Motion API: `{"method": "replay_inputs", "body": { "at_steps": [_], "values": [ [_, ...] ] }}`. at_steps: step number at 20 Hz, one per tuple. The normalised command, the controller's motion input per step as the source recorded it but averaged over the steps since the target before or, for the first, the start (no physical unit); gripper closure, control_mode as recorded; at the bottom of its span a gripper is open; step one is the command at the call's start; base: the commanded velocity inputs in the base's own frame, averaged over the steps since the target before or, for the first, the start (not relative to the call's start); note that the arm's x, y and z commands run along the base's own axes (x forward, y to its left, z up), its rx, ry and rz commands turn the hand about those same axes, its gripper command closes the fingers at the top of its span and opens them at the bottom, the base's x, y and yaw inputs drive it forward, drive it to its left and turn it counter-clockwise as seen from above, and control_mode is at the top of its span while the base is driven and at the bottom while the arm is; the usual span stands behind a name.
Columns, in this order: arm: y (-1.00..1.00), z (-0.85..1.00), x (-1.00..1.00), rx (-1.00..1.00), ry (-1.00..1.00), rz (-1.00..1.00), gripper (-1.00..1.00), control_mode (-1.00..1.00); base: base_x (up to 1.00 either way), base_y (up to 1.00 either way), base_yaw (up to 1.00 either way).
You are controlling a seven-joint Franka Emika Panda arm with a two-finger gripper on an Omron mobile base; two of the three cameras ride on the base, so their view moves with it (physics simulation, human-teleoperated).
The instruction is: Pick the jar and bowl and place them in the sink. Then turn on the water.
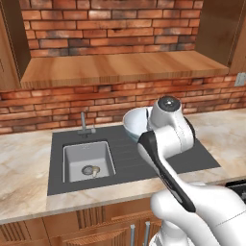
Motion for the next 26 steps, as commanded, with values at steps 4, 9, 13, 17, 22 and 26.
{"method": "replay_inputs", "body": {
  "at_steps": [4, 9, 13, 17, 22, 26],
  "values": [
    [0.66, -0.05, 0.00, 0.00, 0.00, 0.07, 1.00, -1.00, 0.00, 0.00, 0.00],
    [0.63, -0.04, 0.00, 0.00, 0.01, 0.05, 1.00, -1.00, 0.00, 0.00, 0.00],
    [0.54, -0.03, 0.01, 0.00, 0.00, 0.05, 1.00, -1.00, 0.00, 0.00, 0.00],
    [0.44, -0.08, 0.05, 0.00, 0.00, 0.06, 1.00, -1.00, 0.00, 0.00, 0.00],
    [0.46, -0.09, 0.04, 0.00, 0.01, 0.03, 1.00, -1.00, 0.00, 0.00, 0.00],
    [0.16, -0.11, 0.08, 0.02, 0.00, 0.06, 1.00, -1.00, 0.00, 0.00, 0.00]
  ]
}}
